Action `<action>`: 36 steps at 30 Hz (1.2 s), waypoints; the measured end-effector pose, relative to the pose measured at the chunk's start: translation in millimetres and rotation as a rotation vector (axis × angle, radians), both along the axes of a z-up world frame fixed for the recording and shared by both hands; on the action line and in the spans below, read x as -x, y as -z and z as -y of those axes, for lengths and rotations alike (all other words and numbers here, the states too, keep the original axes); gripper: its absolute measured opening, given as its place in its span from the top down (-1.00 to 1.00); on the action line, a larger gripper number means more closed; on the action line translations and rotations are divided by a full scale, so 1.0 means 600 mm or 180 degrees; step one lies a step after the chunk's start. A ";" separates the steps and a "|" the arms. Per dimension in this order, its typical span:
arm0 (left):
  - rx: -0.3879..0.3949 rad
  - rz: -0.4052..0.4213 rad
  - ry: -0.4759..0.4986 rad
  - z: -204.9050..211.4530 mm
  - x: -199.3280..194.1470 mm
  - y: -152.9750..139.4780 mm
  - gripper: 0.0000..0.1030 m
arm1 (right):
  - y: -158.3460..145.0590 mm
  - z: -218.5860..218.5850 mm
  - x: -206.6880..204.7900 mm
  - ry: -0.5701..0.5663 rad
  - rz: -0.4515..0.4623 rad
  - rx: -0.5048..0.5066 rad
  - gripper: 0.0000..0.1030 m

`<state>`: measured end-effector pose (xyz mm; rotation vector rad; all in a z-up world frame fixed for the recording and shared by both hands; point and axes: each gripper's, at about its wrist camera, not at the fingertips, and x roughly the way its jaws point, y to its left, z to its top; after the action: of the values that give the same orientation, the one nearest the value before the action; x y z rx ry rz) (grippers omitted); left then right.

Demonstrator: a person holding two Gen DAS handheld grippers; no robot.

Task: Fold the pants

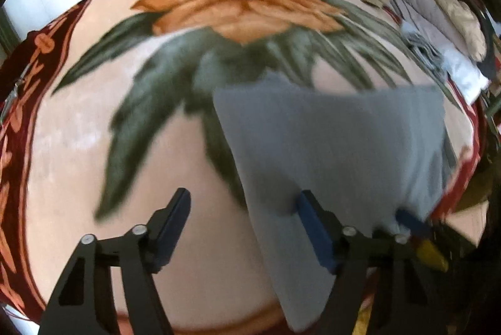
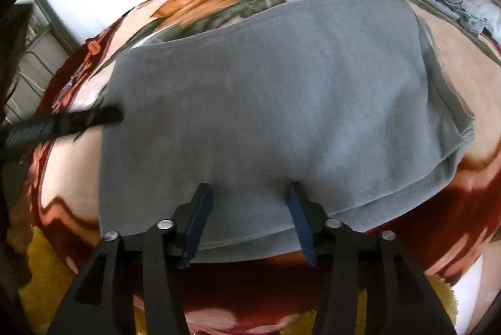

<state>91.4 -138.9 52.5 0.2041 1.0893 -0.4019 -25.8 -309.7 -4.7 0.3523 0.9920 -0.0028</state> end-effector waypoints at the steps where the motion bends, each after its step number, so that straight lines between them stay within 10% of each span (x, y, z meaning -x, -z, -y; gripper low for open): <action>1: 0.0012 0.0006 -0.0043 0.002 -0.016 0.002 -0.42 | 0.000 -0.006 -0.002 -0.0041 0.0005 0.0043 -0.24; 13: 0.0090 -0.0195 -0.0113 -0.003 -0.059 0.036 -0.60 | 0.005 -0.033 -0.018 -0.0253 0.0007 0.0243 -0.71; 36: 0.0036 -0.0184 -0.0340 -0.164 0.065 -0.020 -0.59 | -0.081 -0.159 -0.023 -0.0488 -0.0021 0.0330 -0.41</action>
<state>52.3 -40.5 64.3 0.1242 1.1493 -0.3198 -12.3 -214.0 44.2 0.1809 1.0193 0.0834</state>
